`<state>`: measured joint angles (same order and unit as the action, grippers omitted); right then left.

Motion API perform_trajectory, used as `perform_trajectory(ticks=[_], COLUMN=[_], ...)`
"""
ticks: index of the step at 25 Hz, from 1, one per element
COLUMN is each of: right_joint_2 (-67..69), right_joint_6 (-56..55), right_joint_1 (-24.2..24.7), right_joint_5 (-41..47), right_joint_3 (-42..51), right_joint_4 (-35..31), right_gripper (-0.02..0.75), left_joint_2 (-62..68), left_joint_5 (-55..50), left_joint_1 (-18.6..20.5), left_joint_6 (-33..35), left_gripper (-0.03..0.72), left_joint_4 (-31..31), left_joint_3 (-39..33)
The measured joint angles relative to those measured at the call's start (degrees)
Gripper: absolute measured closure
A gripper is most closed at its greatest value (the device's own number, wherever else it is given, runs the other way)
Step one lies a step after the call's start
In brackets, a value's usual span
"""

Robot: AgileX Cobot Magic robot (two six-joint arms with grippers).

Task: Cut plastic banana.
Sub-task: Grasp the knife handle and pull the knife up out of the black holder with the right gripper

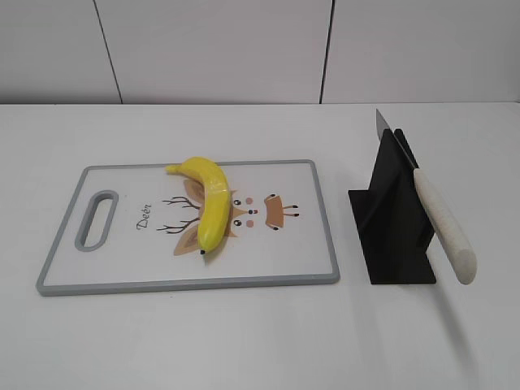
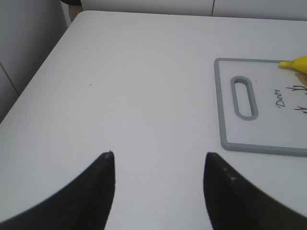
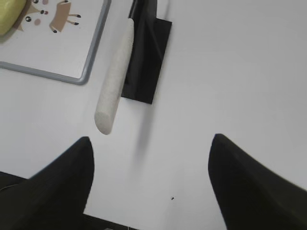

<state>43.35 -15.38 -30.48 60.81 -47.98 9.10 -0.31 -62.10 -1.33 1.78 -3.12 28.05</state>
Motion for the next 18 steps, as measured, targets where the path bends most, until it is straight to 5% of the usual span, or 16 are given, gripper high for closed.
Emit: perform_trajectory(ticks=[6,18], right_joint_2=[9.73,29.8], right_joint_6=[-4.24,-7.53], right_joint_1=[-8.48,-8.53], right_joint_5=[2.45,6.68], right_joint_3=[-7.99,-13.9], right_joint_4=[1.81,-0.75], right_gripper=[0.169,0.169], left_joint_2=[0.0,0.0], left_joint_5=[0.0,0.0], left_joint_1=[0.0,0.0], left_joint_6=[0.0,0.0], left_gripper=[0.13,0.13], left_joint_4=[0.0,0.0], left_joint_3=[0.0,0.0])
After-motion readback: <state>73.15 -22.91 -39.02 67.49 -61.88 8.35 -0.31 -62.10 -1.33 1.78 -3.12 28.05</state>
